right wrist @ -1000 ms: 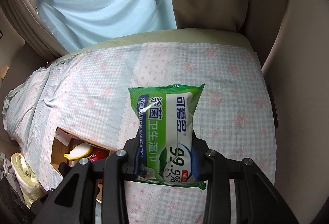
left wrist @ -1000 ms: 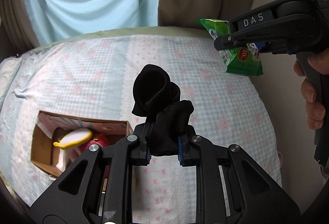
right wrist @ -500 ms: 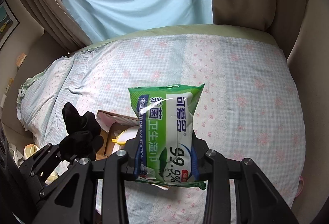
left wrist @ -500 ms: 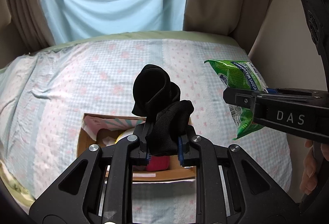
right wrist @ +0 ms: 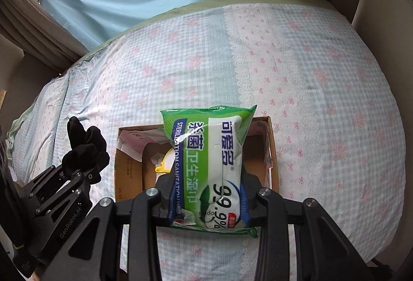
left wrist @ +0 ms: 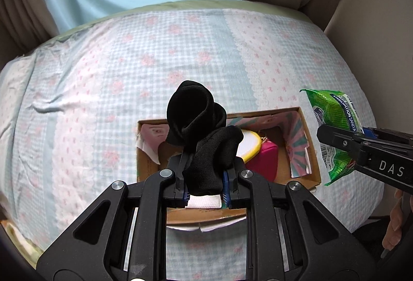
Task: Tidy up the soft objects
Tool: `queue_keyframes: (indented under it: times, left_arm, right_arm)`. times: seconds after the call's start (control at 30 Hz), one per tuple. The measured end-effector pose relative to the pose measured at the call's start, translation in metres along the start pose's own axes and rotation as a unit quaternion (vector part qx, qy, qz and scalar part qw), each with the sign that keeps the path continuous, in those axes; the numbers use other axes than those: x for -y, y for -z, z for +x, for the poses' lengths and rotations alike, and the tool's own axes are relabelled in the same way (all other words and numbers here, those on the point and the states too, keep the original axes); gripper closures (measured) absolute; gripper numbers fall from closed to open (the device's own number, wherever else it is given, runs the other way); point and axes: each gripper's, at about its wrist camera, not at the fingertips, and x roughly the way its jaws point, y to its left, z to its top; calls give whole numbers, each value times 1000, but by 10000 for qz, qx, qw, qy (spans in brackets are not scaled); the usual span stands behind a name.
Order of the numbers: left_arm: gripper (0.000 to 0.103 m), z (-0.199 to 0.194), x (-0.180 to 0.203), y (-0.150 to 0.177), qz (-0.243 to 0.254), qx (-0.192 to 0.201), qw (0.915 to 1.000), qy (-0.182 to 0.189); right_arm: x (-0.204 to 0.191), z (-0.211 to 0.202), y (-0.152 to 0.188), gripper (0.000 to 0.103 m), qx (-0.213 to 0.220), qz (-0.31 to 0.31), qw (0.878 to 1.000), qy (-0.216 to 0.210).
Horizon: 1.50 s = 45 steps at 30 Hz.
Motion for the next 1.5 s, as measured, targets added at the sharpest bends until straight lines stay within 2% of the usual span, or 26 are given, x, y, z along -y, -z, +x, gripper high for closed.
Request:
queue_keyframes:
  times: [0.23,0.43,0.57,0.73,0.77,0.8,0.83,0.87,0.9,1.0,1.3,1.5]
  left_arm:
    - [87,54,-20,17,-72,-641,9979,66]
    - [87,102,-19,30,54,-1119,9937,62]
    - [87,122,-17,31,223,-1257,9918,3]
    - [86,129,-11,30,378,-1336,9903,45]
    - [82,128,-9,30,395,-1316,9905,62]
    - [58,128,-8,30,400,-1315,9905,70]
    - [16,127,-7,30,396,-1299,9907,67]
    - [0,125,-6,30,380,-1284,9909,99]
    - [0,123,-6,31,337,-1200,9921,168]
    - [0,122,-3,34,359,-1209,9918,191]
    - [0,112,0,44,269,-1185,9922,276]
    - [0,93,0,42,174,-1019,9944,198]
  right_arm:
    - [9,44,9,69,-417,269,9983,306]
    - [24,85,15,69,-744,367,9952,512]
    - [35,107,12,69,-893,487,9931,578]
    - [44,118,3,68,-996,570,9916,594]
    - [45,119,1,62,-986,573,9916,602]
    - [45,120,0,49,-984,567,9918,586]
    - [45,121,-1,38,-968,576,9921,544]
    - [46,120,-2,15,-910,600,9928,506]
    - [45,119,-3,4,-850,604,9933,502]
    - [46,113,-2,3,-717,576,9943,536]
    - [48,104,11,3,-699,597,9943,545]
    - [45,93,11,3,-595,553,9957,444]
